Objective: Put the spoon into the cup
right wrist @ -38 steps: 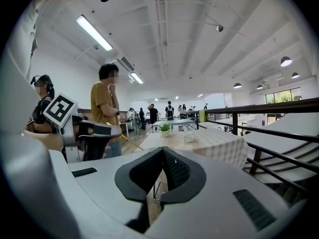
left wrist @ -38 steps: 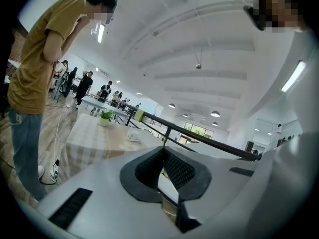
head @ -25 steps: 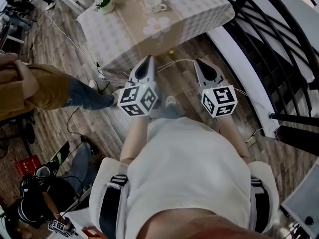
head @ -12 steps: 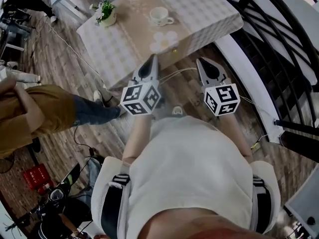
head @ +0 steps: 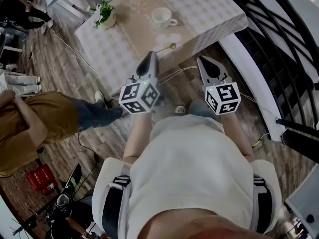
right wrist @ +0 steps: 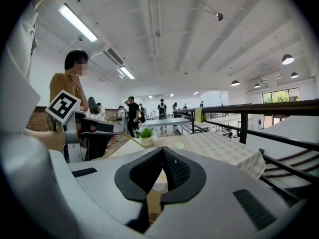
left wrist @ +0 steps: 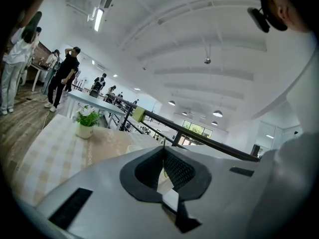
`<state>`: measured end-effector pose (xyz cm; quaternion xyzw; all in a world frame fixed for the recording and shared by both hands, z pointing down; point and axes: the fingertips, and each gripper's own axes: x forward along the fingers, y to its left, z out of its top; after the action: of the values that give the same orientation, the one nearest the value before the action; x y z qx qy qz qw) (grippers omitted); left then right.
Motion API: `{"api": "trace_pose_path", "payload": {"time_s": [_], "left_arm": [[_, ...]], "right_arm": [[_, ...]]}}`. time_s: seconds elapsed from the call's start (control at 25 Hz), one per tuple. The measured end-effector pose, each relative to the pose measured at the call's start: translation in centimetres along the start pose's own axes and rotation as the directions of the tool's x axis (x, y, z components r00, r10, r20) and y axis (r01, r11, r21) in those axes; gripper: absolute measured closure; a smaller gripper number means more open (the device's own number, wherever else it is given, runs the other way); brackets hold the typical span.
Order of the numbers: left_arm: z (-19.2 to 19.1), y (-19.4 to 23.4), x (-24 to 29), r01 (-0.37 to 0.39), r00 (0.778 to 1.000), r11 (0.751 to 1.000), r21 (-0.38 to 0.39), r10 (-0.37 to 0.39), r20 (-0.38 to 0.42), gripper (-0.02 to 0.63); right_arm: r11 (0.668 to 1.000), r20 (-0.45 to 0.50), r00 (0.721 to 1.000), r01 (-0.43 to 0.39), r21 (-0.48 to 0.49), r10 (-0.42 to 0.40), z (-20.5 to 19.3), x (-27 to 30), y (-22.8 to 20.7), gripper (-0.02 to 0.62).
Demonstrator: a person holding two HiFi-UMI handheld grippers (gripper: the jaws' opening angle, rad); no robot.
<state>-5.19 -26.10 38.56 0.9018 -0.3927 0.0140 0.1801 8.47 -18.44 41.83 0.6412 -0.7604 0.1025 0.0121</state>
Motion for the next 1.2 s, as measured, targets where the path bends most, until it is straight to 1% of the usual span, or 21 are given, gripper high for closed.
{"api": "trace_pose_path", "payload": {"time_s": [0.36,0.56,0.84,0.96,1.04,1.2], "left_arm": [[0.5,2.6,4.0,-0.051,0.999,0.999,-0.018,0.051,0.003,0.601],[1.3,4.7,6.9,-0.123,0.992,0.991,-0.042,0.124,0.016,0.601],[2.4,6.5,11.5,-0.199,0.979,0.977,-0.076,0.201,0.025,0.601],[2.5,7.7,12.5,-0.232,0.972,0.969,-0.084,0.234,0.02,0.601],[2.7,8.9,12.5,-0.229,0.973,0.969,-0.095,0.231,0.017,0.601],[3.4,11.3,12.4,-0.17,0.985,0.975,-0.145,0.171,-0.01,0.601]], "right_arm": [[0.998,-0.019,0.998,-0.063,-0.009,0.063,0.4,5.5,-2.2,0.595],[0.99,-0.017,0.991,-0.137,-0.04,0.136,2.3,10.1,-4.1,0.595],[0.973,-0.033,0.976,-0.219,-0.069,0.217,4.3,15.7,-7.4,0.595],[0.965,-0.036,0.968,-0.251,-0.076,0.249,4.8,17.7,-7.7,0.595],[0.964,-0.043,0.968,-0.25,-0.089,0.247,5.2,18.7,-6.8,0.595],[0.971,-0.092,0.977,-0.203,-0.128,0.192,6.4,20.0,-4.5,0.595]]}}
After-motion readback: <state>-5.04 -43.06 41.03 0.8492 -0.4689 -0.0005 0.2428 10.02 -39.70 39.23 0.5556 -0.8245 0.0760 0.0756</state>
